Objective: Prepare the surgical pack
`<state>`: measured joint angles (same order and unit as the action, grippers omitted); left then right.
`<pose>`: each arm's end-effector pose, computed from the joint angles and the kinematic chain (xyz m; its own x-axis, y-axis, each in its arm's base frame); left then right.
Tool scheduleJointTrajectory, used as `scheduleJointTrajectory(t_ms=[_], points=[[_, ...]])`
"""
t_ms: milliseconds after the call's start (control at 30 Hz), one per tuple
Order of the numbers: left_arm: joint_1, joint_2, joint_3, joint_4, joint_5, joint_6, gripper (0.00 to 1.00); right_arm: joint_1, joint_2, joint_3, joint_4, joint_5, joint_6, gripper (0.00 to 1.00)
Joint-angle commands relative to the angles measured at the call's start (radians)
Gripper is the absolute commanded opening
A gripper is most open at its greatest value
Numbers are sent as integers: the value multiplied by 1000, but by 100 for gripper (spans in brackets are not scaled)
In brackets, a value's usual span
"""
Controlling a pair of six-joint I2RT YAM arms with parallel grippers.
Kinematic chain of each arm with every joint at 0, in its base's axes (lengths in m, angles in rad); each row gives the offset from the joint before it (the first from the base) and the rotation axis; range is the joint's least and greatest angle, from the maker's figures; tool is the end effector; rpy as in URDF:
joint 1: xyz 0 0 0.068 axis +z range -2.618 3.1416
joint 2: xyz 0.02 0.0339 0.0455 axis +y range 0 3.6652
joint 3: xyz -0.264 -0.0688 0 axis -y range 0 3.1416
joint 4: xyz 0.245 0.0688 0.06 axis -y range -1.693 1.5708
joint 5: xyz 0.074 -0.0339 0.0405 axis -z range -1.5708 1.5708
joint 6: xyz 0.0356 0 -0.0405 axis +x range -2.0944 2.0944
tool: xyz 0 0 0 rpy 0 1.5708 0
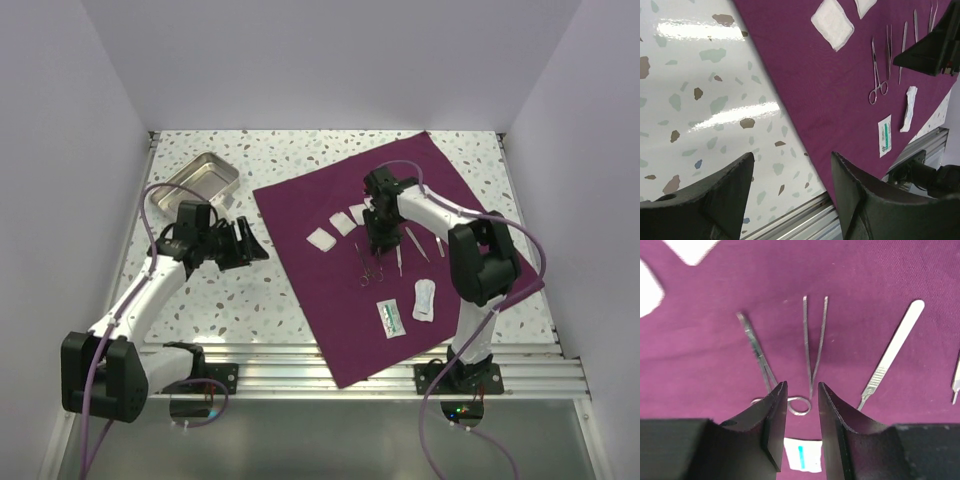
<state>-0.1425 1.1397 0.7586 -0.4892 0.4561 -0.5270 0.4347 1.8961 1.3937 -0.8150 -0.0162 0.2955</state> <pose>0.2232 -0.0479 0.2369 -0.8596 -0.3328 -0.3878 -0.0275 0.7879 -0.6152 0.3403 0.1586 0.1922 -0.9637 -0.1264 -0.2353 -0.1507 0.9847 0.0880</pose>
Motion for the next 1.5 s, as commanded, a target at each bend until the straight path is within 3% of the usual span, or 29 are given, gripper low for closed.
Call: scheduleJointTrajectory(t_ms=[0,233,500,533,633,767,867,967,1000,1033,1067,1100,1133,1200,1467], points=[[-35,15,54,-2,0,33,66,-1,24,45,-15,64,-39,35],[-62,46,54,23,10,21,62,-1,64,44,2,58,-58,34],[-88,58,59,37,10,5,58,-1,100,37,16,65,-58,26],[-91,58,61,37,10,4,58,-1,104,42,13,68,-59,24],[-101,60,65,43,15,-1,57,-1,104,59,5,76,-56,0],[-108,66,84,86,78,-25,61,-2,3,109,-53,76,-41,0],[-114,63,90,176,163,-79,69,-2,-107,122,-61,-64,-59,0],[-126,58,71,342,249,-151,75,-2,-169,50,-3,-472,-76,0],[-131,58,64,432,266,-171,77,-2,-183,12,110,-590,-21,0],[-134,57,45,472,279,-195,77,1,-215,-39,208,-849,38,0],[-134,58,29,544,305,-265,77,6,-239,-164,334,-934,122,0],[-132,60,9,660,315,-306,76,7,-267,-229,472,-986,307,0],[-135,61,-28,713,323,-344,75,12,-317,-281,710,-1030,380,0],[-143,66,-57,812,334,-427,72,13,-345,-364,869,-1047,500,0],[-209,78,-61,804,280,-449,66,25,-391,-410,962,-1033,596,0]])
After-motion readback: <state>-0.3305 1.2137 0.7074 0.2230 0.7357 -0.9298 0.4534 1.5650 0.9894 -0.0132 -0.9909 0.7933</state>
